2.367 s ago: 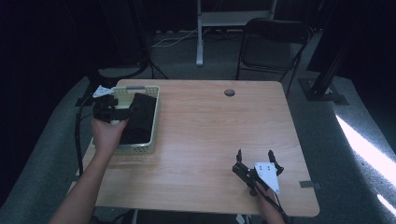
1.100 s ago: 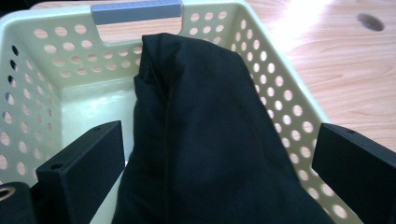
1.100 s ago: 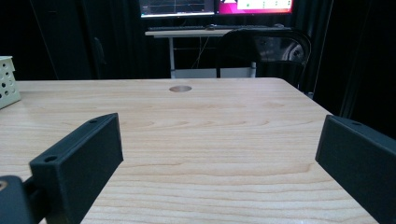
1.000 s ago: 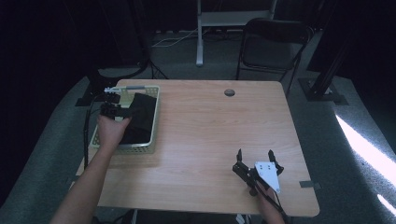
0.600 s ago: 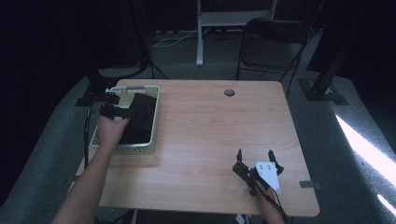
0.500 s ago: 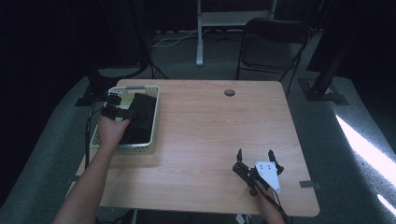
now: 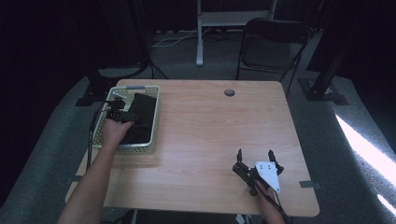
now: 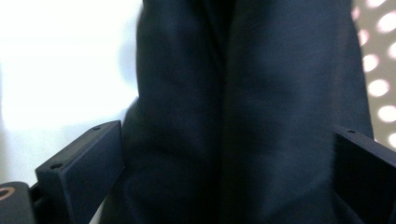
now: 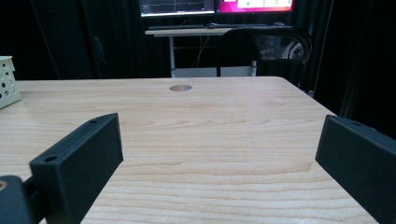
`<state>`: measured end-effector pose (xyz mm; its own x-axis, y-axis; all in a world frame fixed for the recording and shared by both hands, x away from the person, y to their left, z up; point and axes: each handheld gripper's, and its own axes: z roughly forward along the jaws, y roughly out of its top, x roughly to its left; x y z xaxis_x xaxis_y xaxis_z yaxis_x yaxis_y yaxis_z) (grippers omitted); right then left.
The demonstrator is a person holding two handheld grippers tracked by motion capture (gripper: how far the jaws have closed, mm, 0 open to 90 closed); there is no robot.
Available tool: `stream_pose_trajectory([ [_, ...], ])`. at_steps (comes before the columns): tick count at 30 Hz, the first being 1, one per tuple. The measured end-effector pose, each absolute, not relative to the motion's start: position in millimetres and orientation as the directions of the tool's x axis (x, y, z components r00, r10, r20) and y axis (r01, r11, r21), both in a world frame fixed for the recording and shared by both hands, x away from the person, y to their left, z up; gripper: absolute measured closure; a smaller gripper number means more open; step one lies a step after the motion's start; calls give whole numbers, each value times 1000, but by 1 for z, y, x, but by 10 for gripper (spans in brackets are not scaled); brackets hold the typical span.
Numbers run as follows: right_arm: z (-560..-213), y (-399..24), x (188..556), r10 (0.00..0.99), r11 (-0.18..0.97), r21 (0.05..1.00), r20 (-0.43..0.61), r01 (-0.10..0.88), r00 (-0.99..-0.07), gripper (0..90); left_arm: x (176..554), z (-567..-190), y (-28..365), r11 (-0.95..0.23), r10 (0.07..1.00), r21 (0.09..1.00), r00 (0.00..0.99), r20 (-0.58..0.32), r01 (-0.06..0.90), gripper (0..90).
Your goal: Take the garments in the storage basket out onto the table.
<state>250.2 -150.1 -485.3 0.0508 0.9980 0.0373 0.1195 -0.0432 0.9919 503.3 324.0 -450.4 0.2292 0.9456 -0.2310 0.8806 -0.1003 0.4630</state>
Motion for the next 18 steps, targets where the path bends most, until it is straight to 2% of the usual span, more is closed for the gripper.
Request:
stream_pose_trajectory([
  [4,-485,-150,250,998,-45,992,40,122,51,0,506,-456,328,-70,947,431,196,-255,900,29],
  [8,-485,-150,250,998,-46,992,40,121,50,1,507,-458,328,-84,945,439,211,-251,895,3],
  [12,-485,-150,250,998,-47,991,41,124,50,1,506,-459,321,-116,953,434,223,-204,894,1],
  [15,-485,-151,251,998,-50,991,44,128,50,1,506,-457,320,-105,957,417,205,-204,903,9],
  [18,-485,-151,251,998,-52,990,46,129,50,0,506,-452,321,-79,963,401,173,-205,913,157],
])
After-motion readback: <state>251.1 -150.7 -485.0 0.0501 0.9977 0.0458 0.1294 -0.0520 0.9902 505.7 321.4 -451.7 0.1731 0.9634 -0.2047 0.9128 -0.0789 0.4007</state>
